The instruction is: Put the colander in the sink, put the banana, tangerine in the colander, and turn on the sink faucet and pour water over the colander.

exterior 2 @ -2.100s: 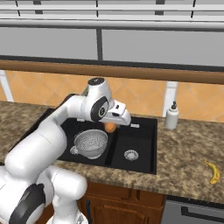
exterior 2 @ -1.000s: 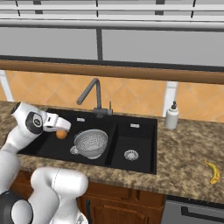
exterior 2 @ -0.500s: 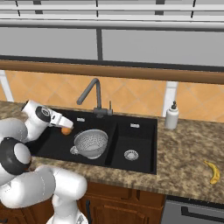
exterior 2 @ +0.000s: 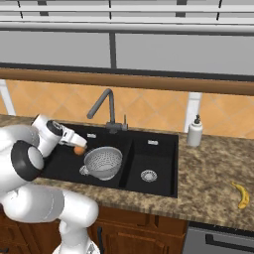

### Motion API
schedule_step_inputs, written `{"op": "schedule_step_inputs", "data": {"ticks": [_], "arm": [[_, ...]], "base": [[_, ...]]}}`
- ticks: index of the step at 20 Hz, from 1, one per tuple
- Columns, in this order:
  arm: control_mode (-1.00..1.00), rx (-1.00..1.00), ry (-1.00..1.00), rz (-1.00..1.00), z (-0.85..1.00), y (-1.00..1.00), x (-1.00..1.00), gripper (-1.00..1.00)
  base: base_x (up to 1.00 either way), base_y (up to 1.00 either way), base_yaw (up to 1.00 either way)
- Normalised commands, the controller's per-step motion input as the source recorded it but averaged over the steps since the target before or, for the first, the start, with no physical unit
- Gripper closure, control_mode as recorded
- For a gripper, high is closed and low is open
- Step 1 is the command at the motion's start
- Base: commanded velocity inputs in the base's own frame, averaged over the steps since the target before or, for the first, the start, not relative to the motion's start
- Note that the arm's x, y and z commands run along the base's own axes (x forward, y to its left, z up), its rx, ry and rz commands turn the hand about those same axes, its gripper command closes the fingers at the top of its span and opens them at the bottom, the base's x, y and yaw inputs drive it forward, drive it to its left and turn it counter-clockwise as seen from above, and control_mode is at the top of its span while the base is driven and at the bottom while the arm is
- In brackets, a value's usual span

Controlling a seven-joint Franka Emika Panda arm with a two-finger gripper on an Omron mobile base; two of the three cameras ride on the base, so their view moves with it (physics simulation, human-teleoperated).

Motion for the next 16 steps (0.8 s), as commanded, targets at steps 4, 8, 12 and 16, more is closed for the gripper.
{"op": "schedule_step_inputs", "data": {"ticks": [4, 8, 12, 16], "arm": [[-1.0, 0.02, 0.0, -0.02, -0.28, -0.24, 0.01, 1.0], [-1.0, 0.03, 0.0, -0.1, -0.21, 0.0, 0.1, 1.0], [-1.0, 0.0, 0.0, -0.1, -0.26, -0.02, 0.37, 1.0], [-1.0, 0.0, -0.01, -0.06, -0.41, -0.04, 0.36, 1.0]], "base": [[0.0, 0.0, 0.0], [0.0, 0.0, 0.0], [0.0, 0.0, 0.0], [0.0, 0.0, 0.0]]}}
